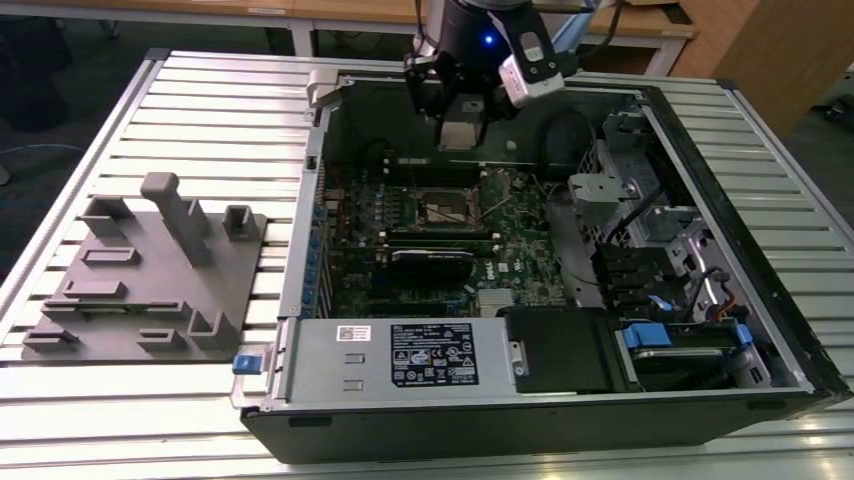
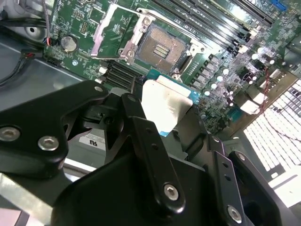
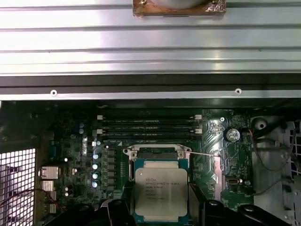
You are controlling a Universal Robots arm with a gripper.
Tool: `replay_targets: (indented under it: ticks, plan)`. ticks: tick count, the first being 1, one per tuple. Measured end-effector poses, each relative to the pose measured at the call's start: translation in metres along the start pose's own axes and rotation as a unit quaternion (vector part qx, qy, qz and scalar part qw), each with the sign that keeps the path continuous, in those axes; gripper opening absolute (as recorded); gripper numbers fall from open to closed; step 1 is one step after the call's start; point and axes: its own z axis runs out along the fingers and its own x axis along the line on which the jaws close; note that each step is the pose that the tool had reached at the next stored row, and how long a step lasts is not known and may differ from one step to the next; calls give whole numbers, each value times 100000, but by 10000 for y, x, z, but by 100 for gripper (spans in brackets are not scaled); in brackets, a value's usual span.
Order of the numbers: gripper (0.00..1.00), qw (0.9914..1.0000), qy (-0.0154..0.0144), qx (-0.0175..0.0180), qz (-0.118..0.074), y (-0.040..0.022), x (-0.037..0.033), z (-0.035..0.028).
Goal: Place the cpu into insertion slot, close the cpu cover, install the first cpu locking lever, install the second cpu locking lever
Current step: 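Place the cpu into insertion slot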
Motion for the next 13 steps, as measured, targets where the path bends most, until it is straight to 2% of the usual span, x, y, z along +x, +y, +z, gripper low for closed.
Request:
replay_targets:
  ticks: [8,13]
  plan:
    - [54,100000,0,-2,-8,-11,-2,114]
    - [54,100000,9,10,-64,-15,-3,149]
